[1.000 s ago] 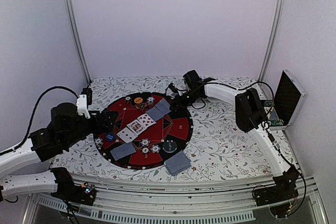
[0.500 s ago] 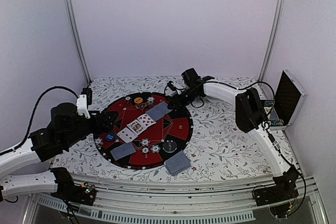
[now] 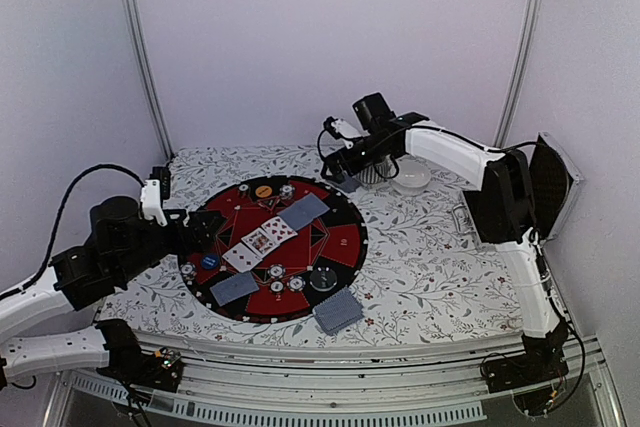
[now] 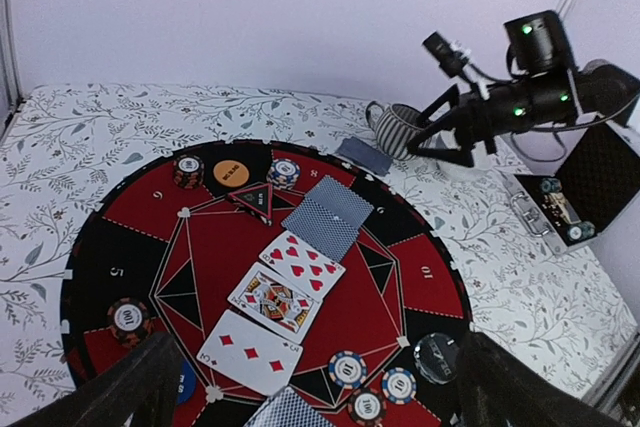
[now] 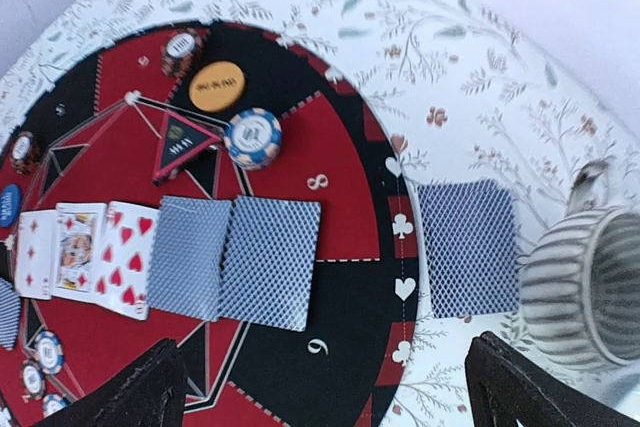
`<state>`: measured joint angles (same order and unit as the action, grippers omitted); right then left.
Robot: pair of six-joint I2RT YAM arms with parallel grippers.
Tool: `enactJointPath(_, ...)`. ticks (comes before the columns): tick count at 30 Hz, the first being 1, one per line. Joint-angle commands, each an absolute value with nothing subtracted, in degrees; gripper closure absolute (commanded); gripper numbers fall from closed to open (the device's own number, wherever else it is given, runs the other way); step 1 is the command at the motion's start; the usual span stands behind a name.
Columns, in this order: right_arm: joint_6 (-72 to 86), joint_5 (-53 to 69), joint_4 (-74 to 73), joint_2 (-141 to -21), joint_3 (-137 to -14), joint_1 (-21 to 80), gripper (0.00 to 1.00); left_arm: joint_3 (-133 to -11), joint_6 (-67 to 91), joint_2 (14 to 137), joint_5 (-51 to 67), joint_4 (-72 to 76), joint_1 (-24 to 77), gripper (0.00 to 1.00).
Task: Distribute texas hold em gaming equipment
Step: Reset both arms
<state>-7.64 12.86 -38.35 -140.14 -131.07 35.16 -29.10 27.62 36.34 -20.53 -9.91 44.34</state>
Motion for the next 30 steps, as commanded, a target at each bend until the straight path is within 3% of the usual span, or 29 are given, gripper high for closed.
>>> enactJointPath(1,-9.45,9.33,-33.43,-122.8,-123.46,36.15,0.01,-32.26,23.41,37.8,-22.49,-10.76,43.25,0.02)
enactJointPath(7,-7.14,3.61,-18.24,-100.65,-94.29,31.86,0.01,-36.58,16.78,46.12,-22.12,-8.86,35.42,0.02)
enactJointPath(12,-0.78,6.38,-0.36,-80.88,-67.1,19.65,0.01,-33.02,19.44,55.08,-19.54,-0.06,21.24,0.02)
enactJointPath(17,5.6,7.03,16.52,-67.04,-43.22,5.55,0.01,-26.07,17.72,59.82,-33.4,17.71,17.73,0.02)
enactJointPath(23,6.49,1.26,34.3,-63.43,-24.26,-0.88,0.01,-22.87,7.99,66.71,-41.63,32.38,17.52,0.02)
enactJointPath(27,7.07,-1.83,46.36,-67.2,-17.06,-2.55,0.01,-17.7,-0.93,68.51,-44.64,47.15,16.75,0.02)
enactJointPath(30,6.84,-2.31,59.42,-73.31,-12.6,-2.88,0.01,-11.55,1.0,68.41,-40.65,57.2,14.17,0.02)
